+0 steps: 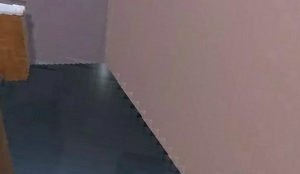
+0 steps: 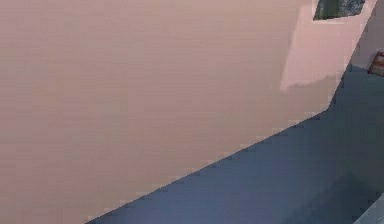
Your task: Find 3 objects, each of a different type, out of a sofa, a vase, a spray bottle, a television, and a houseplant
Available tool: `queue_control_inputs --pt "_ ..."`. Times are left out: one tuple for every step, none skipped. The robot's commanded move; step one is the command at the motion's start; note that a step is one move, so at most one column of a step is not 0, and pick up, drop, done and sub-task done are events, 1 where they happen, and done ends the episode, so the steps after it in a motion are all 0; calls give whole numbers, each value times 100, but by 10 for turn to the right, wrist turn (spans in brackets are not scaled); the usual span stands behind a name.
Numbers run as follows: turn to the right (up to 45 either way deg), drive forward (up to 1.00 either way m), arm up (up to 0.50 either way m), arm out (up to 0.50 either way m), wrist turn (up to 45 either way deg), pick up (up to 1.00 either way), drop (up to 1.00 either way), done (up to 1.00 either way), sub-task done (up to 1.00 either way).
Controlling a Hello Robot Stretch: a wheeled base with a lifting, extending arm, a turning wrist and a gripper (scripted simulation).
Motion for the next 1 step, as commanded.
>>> queue_control_inputs --pt "0 5 0 0 0 0 0 0 0"
